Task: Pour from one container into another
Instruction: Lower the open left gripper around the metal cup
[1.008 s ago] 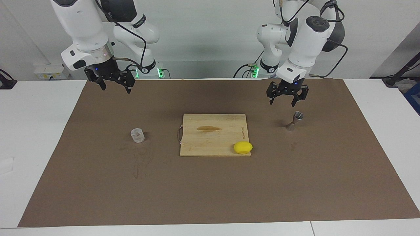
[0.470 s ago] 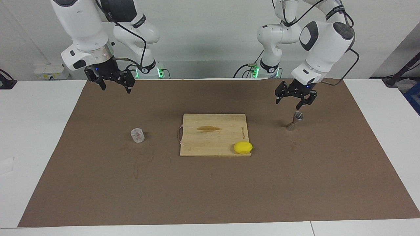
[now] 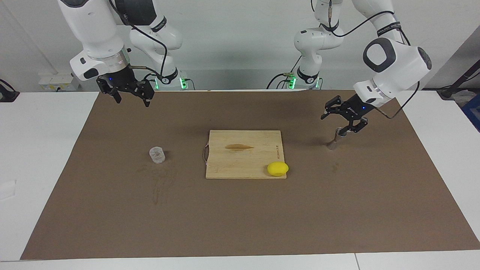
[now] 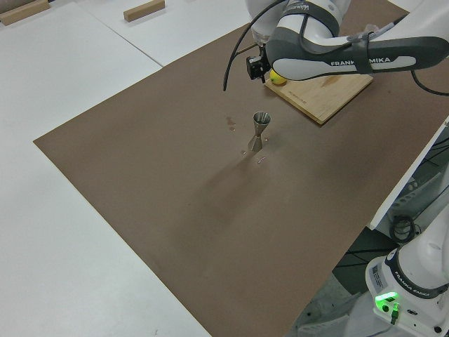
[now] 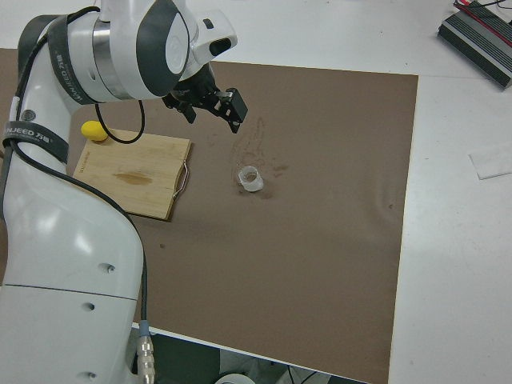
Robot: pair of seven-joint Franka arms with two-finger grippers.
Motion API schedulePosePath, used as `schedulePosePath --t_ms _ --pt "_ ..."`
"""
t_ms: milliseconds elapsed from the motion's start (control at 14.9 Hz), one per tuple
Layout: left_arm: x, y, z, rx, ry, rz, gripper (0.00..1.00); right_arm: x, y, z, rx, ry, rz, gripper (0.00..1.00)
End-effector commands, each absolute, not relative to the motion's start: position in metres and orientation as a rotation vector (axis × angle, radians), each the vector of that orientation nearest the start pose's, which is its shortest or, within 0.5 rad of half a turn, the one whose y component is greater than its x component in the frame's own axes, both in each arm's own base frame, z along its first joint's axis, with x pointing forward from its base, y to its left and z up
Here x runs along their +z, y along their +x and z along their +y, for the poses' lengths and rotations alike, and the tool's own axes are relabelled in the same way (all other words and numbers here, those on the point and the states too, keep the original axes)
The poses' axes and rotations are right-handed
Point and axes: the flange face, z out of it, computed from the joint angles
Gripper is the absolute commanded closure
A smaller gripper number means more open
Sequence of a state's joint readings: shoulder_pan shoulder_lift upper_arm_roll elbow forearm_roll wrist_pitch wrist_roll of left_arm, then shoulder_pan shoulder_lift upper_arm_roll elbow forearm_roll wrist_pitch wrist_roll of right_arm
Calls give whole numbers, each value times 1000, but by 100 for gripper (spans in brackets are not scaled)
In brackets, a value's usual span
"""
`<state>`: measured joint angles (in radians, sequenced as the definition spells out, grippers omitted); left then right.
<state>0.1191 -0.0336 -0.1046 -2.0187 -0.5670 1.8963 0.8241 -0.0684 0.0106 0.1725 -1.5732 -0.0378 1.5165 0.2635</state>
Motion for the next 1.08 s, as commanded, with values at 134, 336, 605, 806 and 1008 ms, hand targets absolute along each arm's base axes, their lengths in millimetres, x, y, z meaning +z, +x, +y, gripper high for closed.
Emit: schedulePosePath --t_ms 134,336,605,806,1008 --pt "470 550 11 267 2310 -901 0 614 542 49 99 -3159 221 0" --pt "466 561 36 391 2185 -1011 0 614 542 49 99 -3159 224 0" --pt "441 575 64 527 2017 -1121 0 614 543 49 97 -3158 221 0" --pt "421 580 88 672 1840 -1194 0 614 543 48 99 -3158 224 0" --pt "401 583 117 809 1736 -1232 0 614 542 49 99 -3159 221 0"
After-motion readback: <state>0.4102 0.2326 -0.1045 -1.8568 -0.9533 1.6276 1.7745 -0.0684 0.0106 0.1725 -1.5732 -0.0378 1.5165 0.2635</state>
